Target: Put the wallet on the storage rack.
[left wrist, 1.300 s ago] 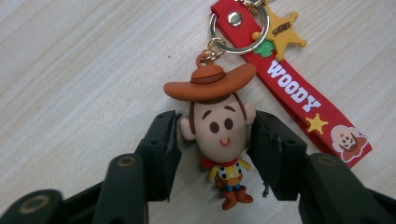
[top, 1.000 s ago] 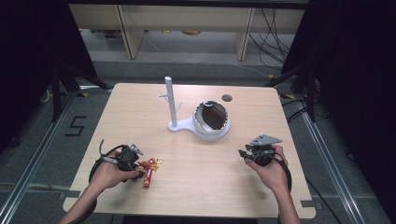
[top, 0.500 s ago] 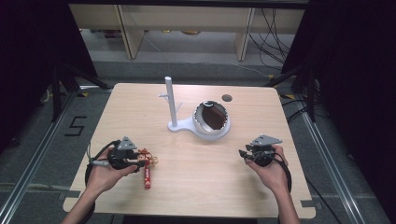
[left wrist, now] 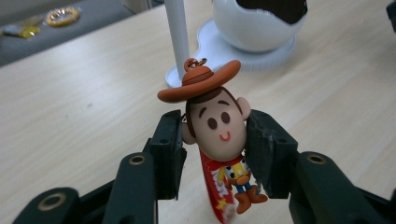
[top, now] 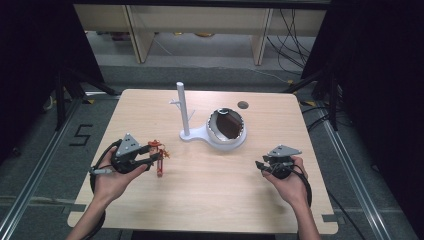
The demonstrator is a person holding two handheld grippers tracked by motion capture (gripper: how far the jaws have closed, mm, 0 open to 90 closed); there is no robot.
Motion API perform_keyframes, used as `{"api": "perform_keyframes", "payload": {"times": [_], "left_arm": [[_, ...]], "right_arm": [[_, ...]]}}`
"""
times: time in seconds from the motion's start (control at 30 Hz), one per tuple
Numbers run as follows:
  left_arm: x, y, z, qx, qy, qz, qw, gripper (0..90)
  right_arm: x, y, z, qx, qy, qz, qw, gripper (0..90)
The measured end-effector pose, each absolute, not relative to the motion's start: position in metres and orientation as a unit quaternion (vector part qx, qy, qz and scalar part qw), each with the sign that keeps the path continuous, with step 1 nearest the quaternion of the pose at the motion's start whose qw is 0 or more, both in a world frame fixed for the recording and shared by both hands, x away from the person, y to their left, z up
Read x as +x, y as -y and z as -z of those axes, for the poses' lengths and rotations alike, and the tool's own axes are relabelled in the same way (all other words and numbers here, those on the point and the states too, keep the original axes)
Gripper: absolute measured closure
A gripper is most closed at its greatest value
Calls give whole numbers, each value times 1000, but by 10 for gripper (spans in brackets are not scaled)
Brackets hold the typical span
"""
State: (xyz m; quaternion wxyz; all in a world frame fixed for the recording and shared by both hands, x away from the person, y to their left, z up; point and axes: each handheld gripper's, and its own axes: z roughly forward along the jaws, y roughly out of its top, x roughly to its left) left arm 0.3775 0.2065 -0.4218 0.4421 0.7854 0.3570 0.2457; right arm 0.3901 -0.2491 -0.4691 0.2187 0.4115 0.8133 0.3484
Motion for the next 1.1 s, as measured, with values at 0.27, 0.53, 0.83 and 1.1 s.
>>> {"api": "perform_keyframes", "payload": {"times": [0.27,0.53,0.83,1.1], "left_arm": [[392,-203,406,766,-353,-267,466,568],[403,-203,387,740,-357,-287,492,568],[416,-198,378,733,-355,-298,498,568],[424,-196,373,726,-359,-300,505,568]], "right_arm": [[389,248,470,417,-813,-347,211,616],[390,248,471,414,-814,-347,213,614],[389,247,471,418,-811,-350,213,612],[389,248,474,415,-813,-348,216,607]]}}
